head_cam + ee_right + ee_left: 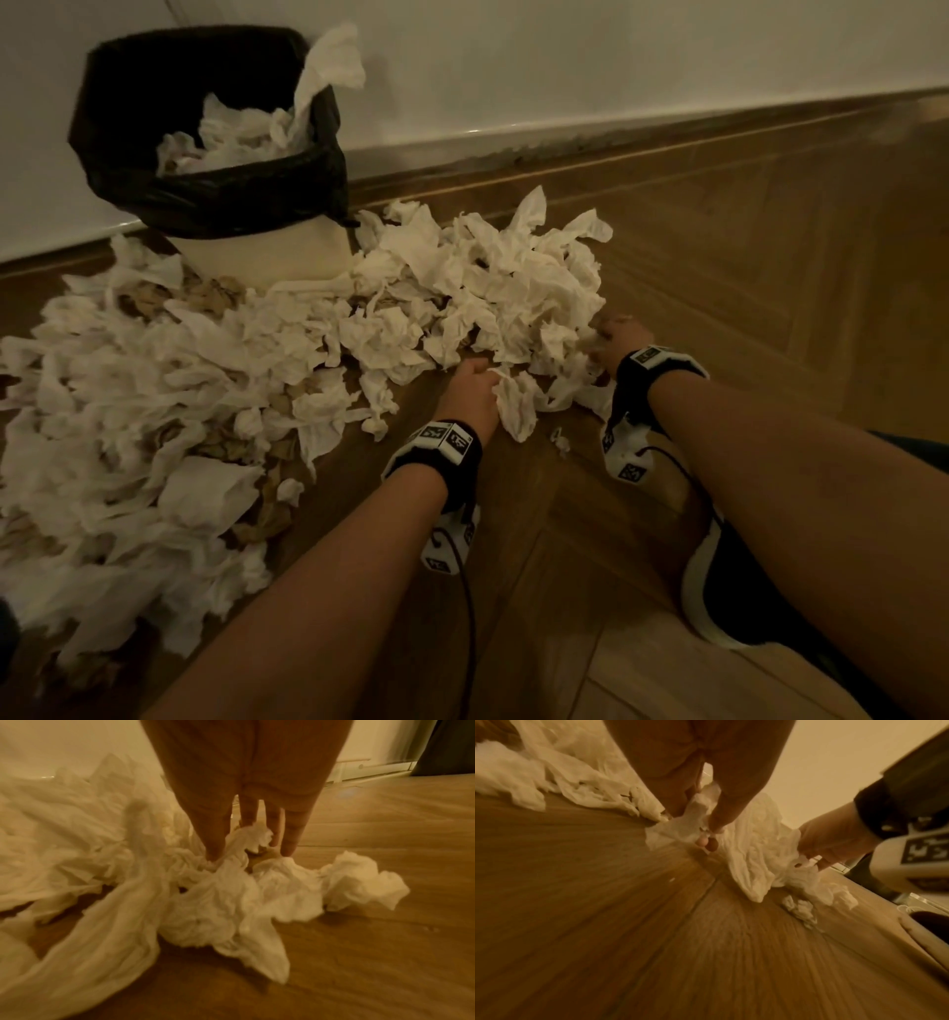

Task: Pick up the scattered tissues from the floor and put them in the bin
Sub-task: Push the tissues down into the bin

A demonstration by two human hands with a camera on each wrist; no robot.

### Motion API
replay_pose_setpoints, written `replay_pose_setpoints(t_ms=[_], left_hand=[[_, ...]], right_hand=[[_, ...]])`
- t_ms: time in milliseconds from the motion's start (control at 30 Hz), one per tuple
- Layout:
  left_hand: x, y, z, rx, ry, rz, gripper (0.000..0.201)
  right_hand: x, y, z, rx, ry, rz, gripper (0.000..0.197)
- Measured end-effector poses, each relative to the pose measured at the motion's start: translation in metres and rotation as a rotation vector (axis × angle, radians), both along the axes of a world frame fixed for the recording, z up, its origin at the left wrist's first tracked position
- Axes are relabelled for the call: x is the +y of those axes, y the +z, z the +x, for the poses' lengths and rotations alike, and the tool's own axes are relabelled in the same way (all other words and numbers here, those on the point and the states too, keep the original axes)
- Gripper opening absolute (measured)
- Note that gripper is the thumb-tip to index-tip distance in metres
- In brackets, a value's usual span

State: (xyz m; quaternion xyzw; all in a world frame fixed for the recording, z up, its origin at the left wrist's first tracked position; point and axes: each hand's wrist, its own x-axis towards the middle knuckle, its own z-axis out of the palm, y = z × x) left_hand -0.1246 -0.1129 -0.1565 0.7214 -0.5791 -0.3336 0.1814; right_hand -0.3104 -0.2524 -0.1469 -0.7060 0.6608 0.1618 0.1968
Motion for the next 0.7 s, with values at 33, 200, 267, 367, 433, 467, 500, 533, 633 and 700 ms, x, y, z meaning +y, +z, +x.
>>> replay_pose_setpoints(t_ms=[33,200,267,367,433,467,500,533,633,700], left_hand=[[-0.001,0.002,0.001,-0.013,-0.007,0.009,0.035],[0.0,0.01,0.003,-0.001,0.007,0.026,0.032],[0.002,0.009,0.004,0.061,0.044,0.011,0.031],[0.002,0.007,0.005,0.116,0.1,0.016,0.038],[0.0,0.007,0.005,0.078,0.102,0.026,0.042],[-0.002,0.008,0.005,0.065,0.105,0.026,0.042],[-0.003,0.009,0.006,0.052,0.112,0.023,0.041],[-0.005,0.01,0.007,0.038,0.126,0.022,0.04],[-0.009,0.016,0.014,0.022,0.204,0.033,0.035],[-0.012,0.023,0.02,0.04,0.24,0.026,0.034]], right_hand=[[0.002,0.0,0.001,0.003,0.002,-0.02,0.036],[0.01,0.0,-0.003,-0.061,-0.132,-0.067,0.02],[0.013,-0.001,-0.007,-0.086,-0.241,-0.082,0.019],[0.014,-0.002,-0.01,-0.159,-0.338,-0.114,0.022],[0.016,-0.002,-0.01,-0.305,-0.425,-0.178,0.021],[0.017,-0.002,-0.009,-0.393,-0.491,-0.222,0.02],[0.019,-0.001,-0.006,-0.489,-0.565,-0.264,0.019],[0.021,0.001,-0.002,-0.58,-0.624,-0.288,0.022],[0.021,0.008,0.016,-0.75,-0.657,-0.217,0.05],[0.019,0.017,0.031,-0.799,-0.619,-0.199,0.051]])
